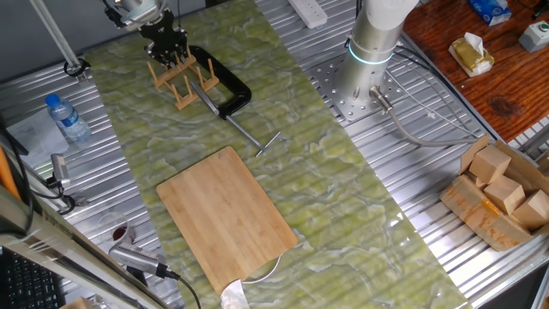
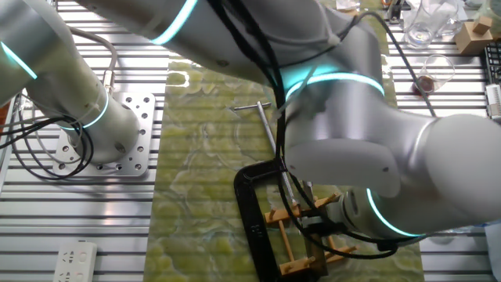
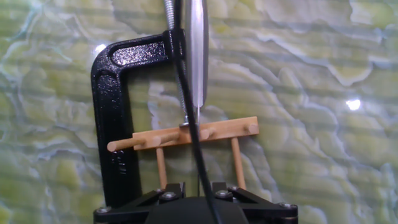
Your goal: Put the knife on the cutting board
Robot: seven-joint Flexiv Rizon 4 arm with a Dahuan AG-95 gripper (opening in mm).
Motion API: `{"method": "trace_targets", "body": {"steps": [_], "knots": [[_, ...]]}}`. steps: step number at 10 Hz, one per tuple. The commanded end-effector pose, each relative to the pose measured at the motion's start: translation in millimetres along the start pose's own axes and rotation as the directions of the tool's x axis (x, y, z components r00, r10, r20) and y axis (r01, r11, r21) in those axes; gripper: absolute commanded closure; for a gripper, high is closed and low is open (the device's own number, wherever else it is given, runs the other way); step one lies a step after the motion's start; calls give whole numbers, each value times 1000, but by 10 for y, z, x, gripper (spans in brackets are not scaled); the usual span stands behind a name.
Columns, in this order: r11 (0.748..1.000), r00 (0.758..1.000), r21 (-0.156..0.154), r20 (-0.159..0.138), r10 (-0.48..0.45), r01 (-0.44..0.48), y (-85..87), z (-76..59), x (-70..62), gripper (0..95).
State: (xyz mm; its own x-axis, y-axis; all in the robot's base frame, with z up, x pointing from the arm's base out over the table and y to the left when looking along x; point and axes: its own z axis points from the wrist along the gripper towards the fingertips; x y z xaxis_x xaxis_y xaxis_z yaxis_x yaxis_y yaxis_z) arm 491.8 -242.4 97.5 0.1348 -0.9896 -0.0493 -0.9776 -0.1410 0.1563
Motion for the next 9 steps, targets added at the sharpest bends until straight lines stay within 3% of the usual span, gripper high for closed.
{"method": "trace_targets", "body": {"steps": [1, 9], "knots": [[1000, 1000, 5, -3, 0, 0, 25, 40, -5, 760], [1000, 1000, 19, 12, 5, -5, 28, 180, -11, 760]]}}
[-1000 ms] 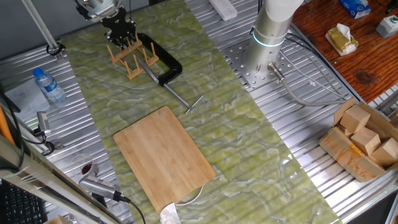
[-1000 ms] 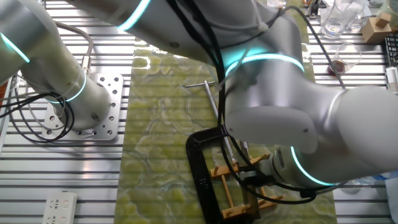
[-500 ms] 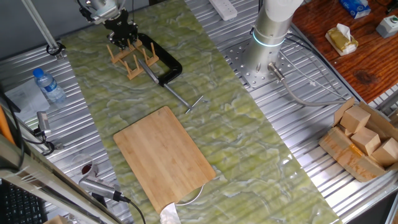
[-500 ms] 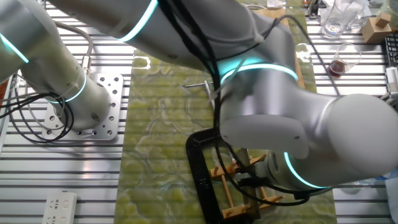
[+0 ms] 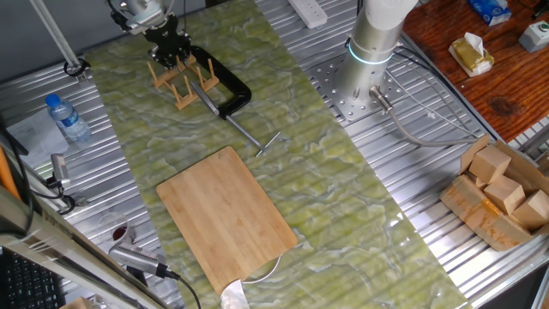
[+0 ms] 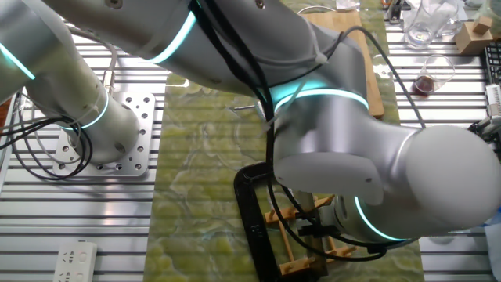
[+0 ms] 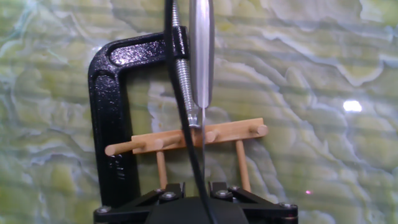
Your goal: Put the knife on the cutting board
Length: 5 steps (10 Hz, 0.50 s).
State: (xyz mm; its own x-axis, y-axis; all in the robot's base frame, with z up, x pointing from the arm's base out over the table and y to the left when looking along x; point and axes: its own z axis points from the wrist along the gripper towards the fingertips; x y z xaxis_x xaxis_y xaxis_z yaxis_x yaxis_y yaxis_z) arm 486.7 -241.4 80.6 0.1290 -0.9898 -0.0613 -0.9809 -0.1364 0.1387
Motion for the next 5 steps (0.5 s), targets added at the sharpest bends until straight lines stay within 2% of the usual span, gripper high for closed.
{"method": "trace_targets", "body": {"steps": [1, 2, 5], "knots": [[1000, 1000, 4, -1, 1, -1, 5, 11, -2, 760], [1000, 1000, 5, 0, 5, -5, 6, 14, -3, 950], [1000, 1000, 2, -2, 14, -14, 5, 20, -2, 950]]}}
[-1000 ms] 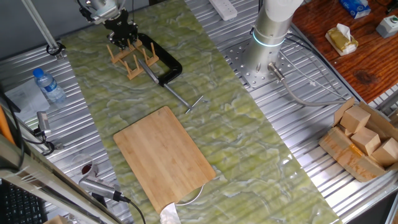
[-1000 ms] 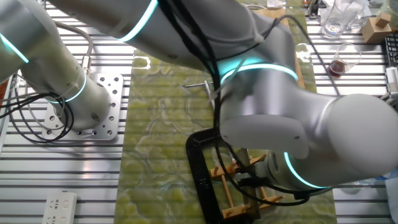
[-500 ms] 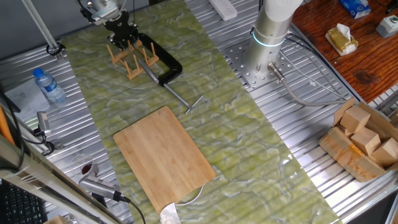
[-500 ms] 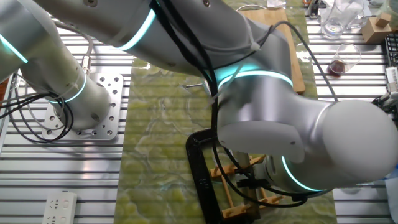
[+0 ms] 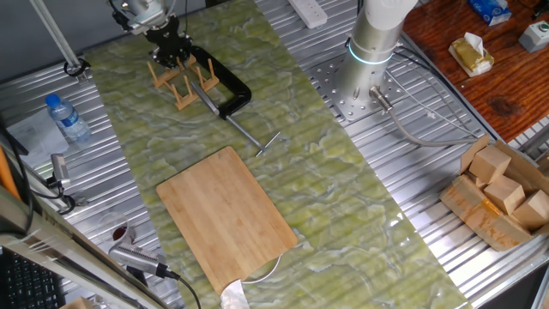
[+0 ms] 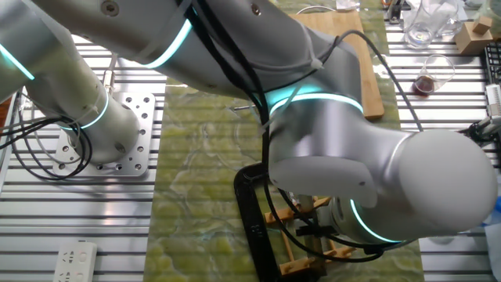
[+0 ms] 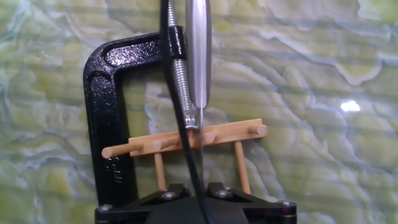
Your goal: Put the knife on the cutting board
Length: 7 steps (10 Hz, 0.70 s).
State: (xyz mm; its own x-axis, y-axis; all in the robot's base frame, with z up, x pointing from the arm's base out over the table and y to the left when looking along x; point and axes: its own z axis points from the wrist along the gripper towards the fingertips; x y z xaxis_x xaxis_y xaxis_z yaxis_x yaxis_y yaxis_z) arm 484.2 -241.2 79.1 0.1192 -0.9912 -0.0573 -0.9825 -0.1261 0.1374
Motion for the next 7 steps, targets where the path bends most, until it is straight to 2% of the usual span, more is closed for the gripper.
{"method": "trace_targets", "body": {"steps": [1, 4, 7], "knots": [[1000, 1000, -11, 2, 17, -17, -10, -23, -2, 950], [1000, 1000, -6, 1, 22, -22, 5, -96, -10, 950], [1000, 1000, -12, 6, 23, -23, 49, -270, -40, 950]]}}
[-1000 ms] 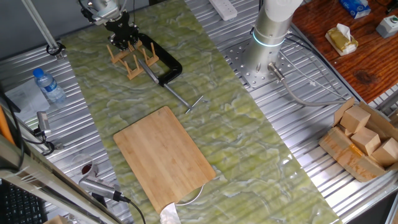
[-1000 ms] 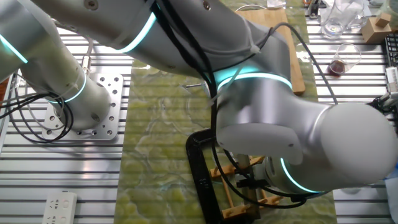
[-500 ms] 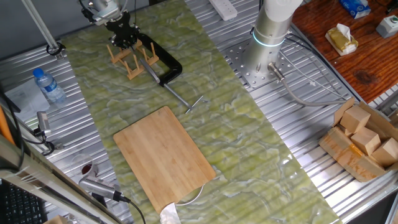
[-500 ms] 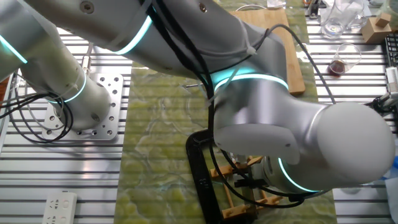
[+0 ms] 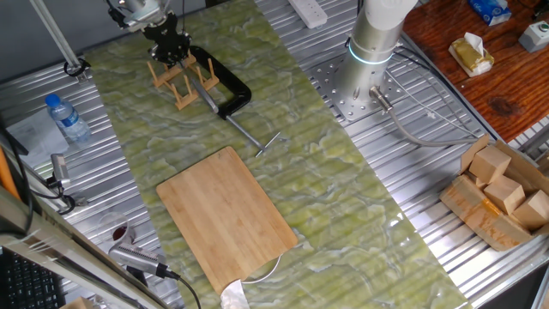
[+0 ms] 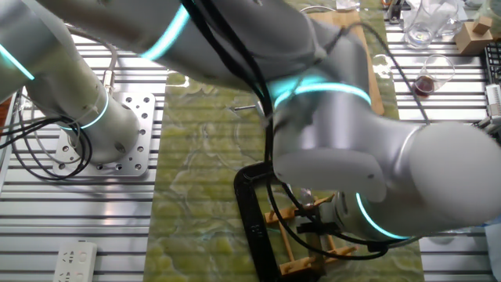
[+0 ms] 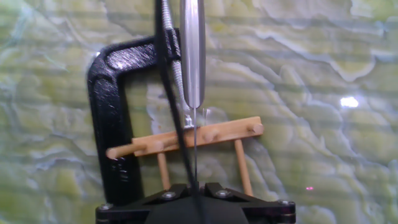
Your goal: Put the knife on the cutting board
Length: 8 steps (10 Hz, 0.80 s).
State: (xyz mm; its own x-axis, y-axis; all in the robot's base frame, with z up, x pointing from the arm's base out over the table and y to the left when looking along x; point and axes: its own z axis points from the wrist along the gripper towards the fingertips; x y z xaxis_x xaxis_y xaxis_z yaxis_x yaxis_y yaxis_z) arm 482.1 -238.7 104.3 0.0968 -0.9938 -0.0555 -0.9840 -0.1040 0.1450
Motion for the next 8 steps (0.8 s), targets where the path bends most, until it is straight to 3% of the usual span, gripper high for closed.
{"method": "trace_targets", "body": {"steps": [1, 5, 8], "knots": [[1000, 1000, -6, 4, -2, 2, 22, -108, -17, 950], [1000, 1000, -10, -3, -1, 1, 94, -378, -108, 950], [1000, 1000, -13, -25, 14, -14, 106, -598, -222, 950]]}}
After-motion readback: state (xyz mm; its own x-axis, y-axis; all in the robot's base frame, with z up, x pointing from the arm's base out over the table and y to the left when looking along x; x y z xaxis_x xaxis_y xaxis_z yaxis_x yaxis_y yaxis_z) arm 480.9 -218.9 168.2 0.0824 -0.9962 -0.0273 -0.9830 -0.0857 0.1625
